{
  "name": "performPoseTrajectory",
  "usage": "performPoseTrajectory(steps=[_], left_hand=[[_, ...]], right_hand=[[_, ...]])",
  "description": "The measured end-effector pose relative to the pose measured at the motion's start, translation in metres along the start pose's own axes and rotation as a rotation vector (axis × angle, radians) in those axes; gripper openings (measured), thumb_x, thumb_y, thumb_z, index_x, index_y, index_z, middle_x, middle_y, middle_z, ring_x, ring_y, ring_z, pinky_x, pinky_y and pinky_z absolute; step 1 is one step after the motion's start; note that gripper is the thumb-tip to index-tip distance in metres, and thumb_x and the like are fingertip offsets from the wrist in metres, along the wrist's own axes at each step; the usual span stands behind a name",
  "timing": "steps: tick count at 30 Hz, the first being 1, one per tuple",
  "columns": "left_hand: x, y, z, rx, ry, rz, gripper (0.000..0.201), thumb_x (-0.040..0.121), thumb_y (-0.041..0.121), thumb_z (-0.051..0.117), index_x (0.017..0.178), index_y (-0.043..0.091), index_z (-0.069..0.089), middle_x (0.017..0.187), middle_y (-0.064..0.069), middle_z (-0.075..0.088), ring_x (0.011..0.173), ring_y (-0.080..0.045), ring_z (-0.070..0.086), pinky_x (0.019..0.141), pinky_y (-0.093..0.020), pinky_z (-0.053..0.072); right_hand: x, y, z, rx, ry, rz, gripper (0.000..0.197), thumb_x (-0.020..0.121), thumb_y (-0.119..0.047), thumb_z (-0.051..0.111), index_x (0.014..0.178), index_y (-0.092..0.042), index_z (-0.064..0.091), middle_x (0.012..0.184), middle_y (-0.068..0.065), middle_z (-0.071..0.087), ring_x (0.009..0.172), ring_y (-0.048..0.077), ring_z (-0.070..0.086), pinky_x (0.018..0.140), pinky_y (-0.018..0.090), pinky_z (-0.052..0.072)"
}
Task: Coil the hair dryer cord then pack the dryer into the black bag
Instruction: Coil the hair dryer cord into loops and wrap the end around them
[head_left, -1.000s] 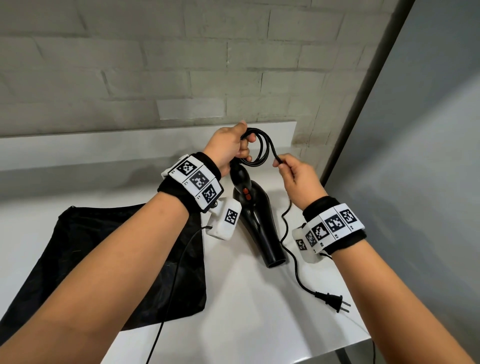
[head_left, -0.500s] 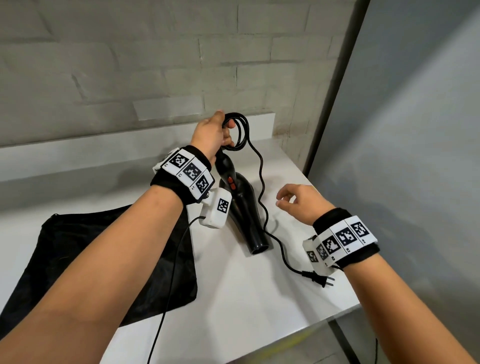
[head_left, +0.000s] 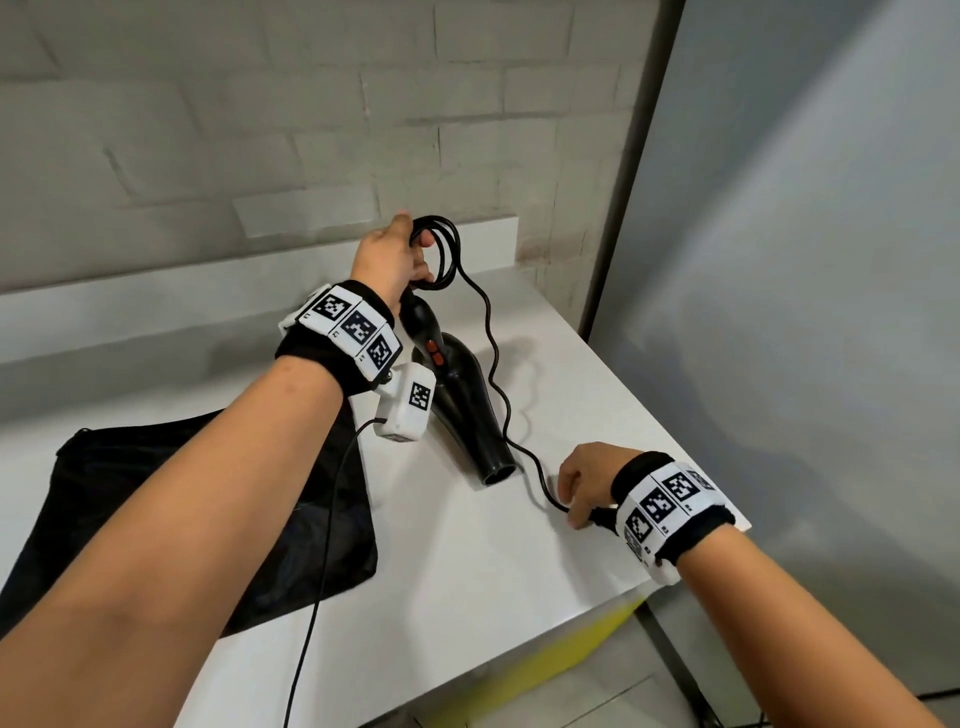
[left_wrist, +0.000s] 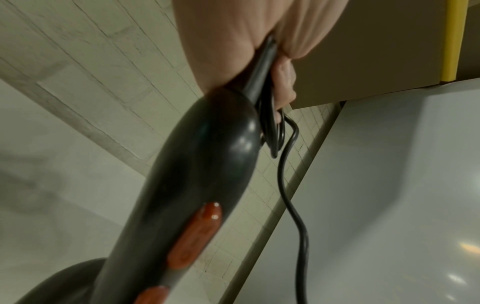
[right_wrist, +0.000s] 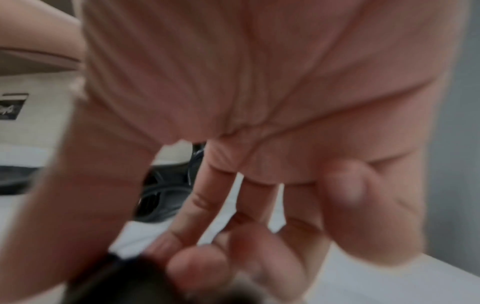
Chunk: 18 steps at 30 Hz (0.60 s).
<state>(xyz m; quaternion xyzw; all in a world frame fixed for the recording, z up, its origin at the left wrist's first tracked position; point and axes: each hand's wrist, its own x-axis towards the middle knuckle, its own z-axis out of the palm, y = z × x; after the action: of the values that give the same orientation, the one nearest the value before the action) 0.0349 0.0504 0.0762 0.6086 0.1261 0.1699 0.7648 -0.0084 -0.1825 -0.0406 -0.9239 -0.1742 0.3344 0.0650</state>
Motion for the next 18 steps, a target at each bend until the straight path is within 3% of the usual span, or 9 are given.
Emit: performPoseTrajectory(steps=[3,5,8,11,14,16,17,18], left_hand=[[-0.001,-0.001,-0.002,-0.008,-0.003,0.0,0.042,0.099,0.025,0.032,0.06,0.014,0.046,0.031,0.011,0.033,0.025,-0.005,0.023,0.045,-0.022,0.036],[-0.002,-0.001,-0.003,-0.002,-0.011,0.002,0.042,0.099,0.025,0.031,0.061,0.014,0.046,0.03,0.011,0.032,0.025,-0.005,0.023,0.045,-0.021,0.036],[-0.002,-0.002,-0.005,-0.006,-0.013,-0.002,0.043,0.099,0.025,0.031,0.061,0.014,0.046,0.034,0.01,0.032,0.026,-0.005,0.023,0.046,-0.022,0.036],[-0.002,-0.001,-0.007,-0.012,-0.023,-0.017,0.043,0.099,0.026,0.029,0.063,0.013,0.046,0.039,0.007,0.033,0.027,-0.006,0.023,0.045,-0.022,0.038],[-0.002,-0.001,-0.008,-0.001,-0.038,-0.024,0.042,0.1,0.026,0.028,0.065,0.012,0.047,0.032,0.011,0.033,0.026,-0.006,0.024,0.042,-0.02,0.039],[-0.002,-0.001,-0.008,0.013,-0.038,-0.028,0.041,0.099,0.025,0.028,0.065,0.012,0.047,0.036,0.008,0.035,0.026,-0.005,0.024,0.041,-0.019,0.04],[-0.002,-0.001,-0.008,0.014,-0.037,-0.027,0.041,0.099,0.025,0.028,0.065,0.012,0.047,0.038,0.008,0.035,0.026,-0.005,0.024,0.041,-0.019,0.04],[-0.002,-0.002,-0.008,0.015,-0.04,-0.029,0.041,0.099,0.025,0.029,0.065,0.012,0.047,0.037,0.008,0.036,0.026,-0.005,0.024,0.041,-0.02,0.04]], right_hand=[[-0.002,-0.002,0.002,-0.078,0.009,0.006,0.028,0.073,-0.008,0.069,0.1,-0.006,0.067,0.087,0.003,0.058,0.078,0.019,0.054,0.064,0.025,0.045],[-0.001,-0.001,0.002,-0.121,0.09,0.007,0.022,0.076,-0.008,0.063,0.098,-0.01,0.067,0.087,0.002,0.056,0.077,0.02,0.053,0.063,0.025,0.043],[0.002,0.002,-0.004,-0.044,0.32,0.012,0.016,0.081,-0.009,0.049,0.083,-0.02,0.059,0.087,0.006,0.054,0.077,0.025,0.053,0.066,0.027,0.039],[0.008,0.003,-0.02,0.158,0.568,-0.04,0.014,0.087,-0.007,0.043,0.09,-0.01,0.056,0.09,0.018,0.058,0.083,0.034,0.057,0.066,0.033,0.04],[0.005,-0.005,-0.038,0.413,0.785,-0.15,0.014,0.089,-0.004,0.043,0.091,-0.003,0.057,0.088,0.024,0.061,0.08,0.037,0.058,0.07,0.037,0.047],[0.001,-0.014,-0.051,0.617,0.926,-0.228,0.015,0.089,-0.001,0.042,0.089,-0.001,0.056,0.084,0.023,0.062,0.072,0.033,0.059,0.067,0.025,0.051],[-0.001,-0.019,-0.058,0.701,0.986,-0.252,0.014,0.089,0.0,0.041,0.088,0.0,0.056,0.083,0.021,0.062,0.069,0.029,0.057,0.06,0.012,0.047],[-0.003,-0.023,-0.065,0.778,1.036,-0.267,0.015,0.089,0.0,0.041,0.084,-0.003,0.054,0.084,0.018,0.062,0.067,0.024,0.055,0.056,0.006,0.043]])
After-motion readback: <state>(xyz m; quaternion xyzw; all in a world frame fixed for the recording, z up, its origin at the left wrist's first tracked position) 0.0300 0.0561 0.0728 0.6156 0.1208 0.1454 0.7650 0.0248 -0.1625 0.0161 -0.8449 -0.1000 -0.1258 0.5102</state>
